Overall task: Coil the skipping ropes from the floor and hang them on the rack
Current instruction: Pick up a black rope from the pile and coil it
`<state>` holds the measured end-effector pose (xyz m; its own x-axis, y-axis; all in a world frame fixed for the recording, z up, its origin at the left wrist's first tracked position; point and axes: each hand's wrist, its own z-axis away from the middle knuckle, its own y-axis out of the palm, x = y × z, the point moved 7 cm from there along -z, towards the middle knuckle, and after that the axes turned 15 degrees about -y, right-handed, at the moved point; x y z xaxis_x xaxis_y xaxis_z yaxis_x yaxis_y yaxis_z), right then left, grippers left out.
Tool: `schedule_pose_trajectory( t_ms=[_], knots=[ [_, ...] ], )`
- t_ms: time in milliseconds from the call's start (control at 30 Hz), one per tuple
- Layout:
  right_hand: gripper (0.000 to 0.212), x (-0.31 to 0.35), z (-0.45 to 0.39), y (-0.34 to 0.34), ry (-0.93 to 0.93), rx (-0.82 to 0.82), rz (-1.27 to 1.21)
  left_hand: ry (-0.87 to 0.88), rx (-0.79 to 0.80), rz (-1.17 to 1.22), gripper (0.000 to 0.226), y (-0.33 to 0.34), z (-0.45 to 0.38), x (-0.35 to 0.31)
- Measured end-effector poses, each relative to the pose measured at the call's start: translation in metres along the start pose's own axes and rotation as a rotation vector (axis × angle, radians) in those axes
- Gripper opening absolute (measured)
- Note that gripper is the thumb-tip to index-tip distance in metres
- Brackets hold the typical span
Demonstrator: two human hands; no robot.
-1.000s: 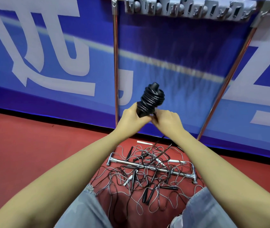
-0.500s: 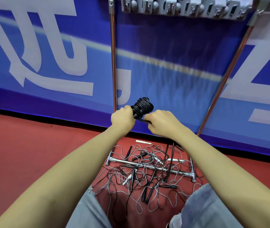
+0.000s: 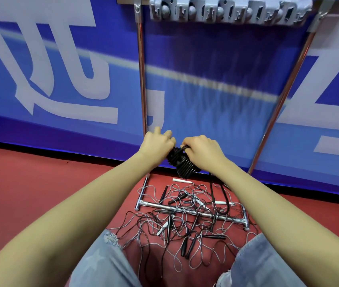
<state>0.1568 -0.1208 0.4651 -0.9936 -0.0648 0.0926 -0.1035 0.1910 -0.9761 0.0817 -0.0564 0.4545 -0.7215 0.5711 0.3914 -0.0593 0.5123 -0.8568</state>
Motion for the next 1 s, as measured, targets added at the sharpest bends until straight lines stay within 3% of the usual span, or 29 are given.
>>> schedule_pose_trajectory(
  t_ms=[167,300,433,533,633,700,767,867,1000],
  knots=[
    [0.021,-0.011,0.0,-0.001,0.111,-0.042,-0.113,0.171,-0.15,0.189,0.042,-0.007,0.004,-0.004],
    [0.034,-0.017,0.0,-0.004,0.184,0.012,-0.012,0.309,-0.203,0.234,0.04,-0.012,0.013,-0.008],
    [0.041,-0.011,-0.005,-0.012,0.093,0.055,0.222,0.441,-0.274,0.378,0.037,-0.011,0.018,-0.006],
    [0.046,-0.008,-0.004,-0.014,0.041,-0.016,0.258,0.472,-0.314,0.556,0.029,-0.015,0.021,0.001],
    [0.041,-0.012,-0.002,-0.018,0.063,-0.063,0.165,0.248,-0.097,0.952,0.019,-0.019,0.017,0.01],
    [0.03,-0.017,-0.001,-0.02,0.08,-0.078,0.112,-0.046,0.058,1.242,0.02,-0.017,0.014,0.014],
    [0.034,-0.021,0.001,-0.022,0.088,-0.127,0.119,-0.357,0.137,1.463,0.025,-0.014,0.01,0.022],
    [0.035,-0.02,0.002,-0.017,0.072,-0.136,0.114,-0.557,0.255,1.536,0.008,-0.013,0.004,0.027],
    [0.028,-0.013,0.001,-0.008,0.006,-0.097,0.029,-0.712,0.363,1.471,0.02,0.008,-0.003,0.027]
  ],
)
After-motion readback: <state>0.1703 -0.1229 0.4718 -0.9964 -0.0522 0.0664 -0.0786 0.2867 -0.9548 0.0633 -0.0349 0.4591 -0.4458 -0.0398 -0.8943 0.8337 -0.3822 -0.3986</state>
